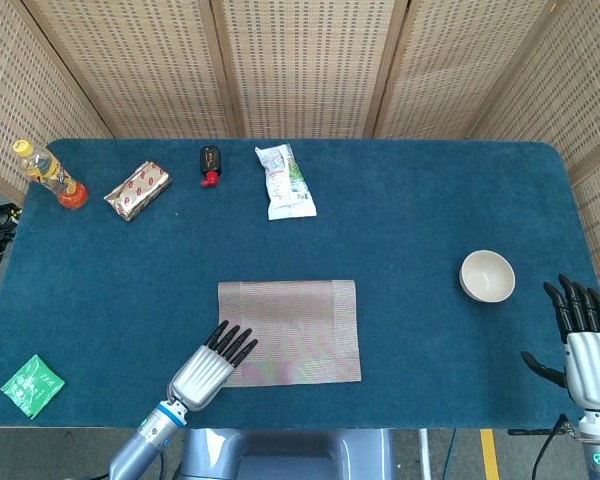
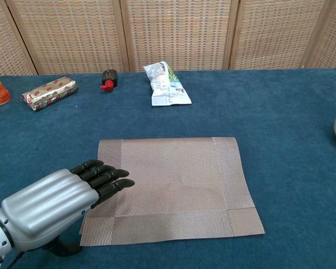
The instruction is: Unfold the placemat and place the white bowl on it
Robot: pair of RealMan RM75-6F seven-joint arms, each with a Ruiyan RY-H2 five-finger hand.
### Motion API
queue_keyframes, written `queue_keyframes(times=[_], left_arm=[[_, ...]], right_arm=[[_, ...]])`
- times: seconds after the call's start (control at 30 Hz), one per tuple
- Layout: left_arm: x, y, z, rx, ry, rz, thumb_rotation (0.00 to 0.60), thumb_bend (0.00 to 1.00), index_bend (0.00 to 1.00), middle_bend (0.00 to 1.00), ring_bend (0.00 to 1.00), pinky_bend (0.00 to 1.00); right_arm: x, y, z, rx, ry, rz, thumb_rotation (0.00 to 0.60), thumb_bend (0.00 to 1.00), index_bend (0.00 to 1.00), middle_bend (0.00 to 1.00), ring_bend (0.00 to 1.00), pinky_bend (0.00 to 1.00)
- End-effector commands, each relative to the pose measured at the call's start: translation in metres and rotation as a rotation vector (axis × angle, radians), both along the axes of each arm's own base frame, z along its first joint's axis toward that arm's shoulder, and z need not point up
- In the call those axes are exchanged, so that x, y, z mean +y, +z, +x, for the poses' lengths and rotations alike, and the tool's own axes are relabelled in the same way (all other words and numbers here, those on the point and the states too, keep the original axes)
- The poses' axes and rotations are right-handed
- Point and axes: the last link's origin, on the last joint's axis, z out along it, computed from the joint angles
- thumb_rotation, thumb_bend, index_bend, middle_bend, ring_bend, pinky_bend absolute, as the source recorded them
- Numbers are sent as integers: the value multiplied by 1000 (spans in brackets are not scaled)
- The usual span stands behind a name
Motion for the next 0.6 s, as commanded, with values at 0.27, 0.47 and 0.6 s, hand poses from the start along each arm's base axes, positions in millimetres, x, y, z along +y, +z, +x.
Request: queue_keyframes(times=[0.27,0.47,0.6], left_arm=[[-1,0,-2,-23,-13,-3,600,447,82,0,0,0],[-1,1,-1,-55,-18,-6,600,460,154,0,0,0],[-2,1,-2,-63,-20,-9,600,460,185,0,0,0]], right_arm=[[0,0,0,-9,2,1,600,140,112,0,0,0],[0,-1,0,-13,1,5,600,140,112,0,0,0],[0,0,0,-15,0,5,600,141,112,0,0,0]])
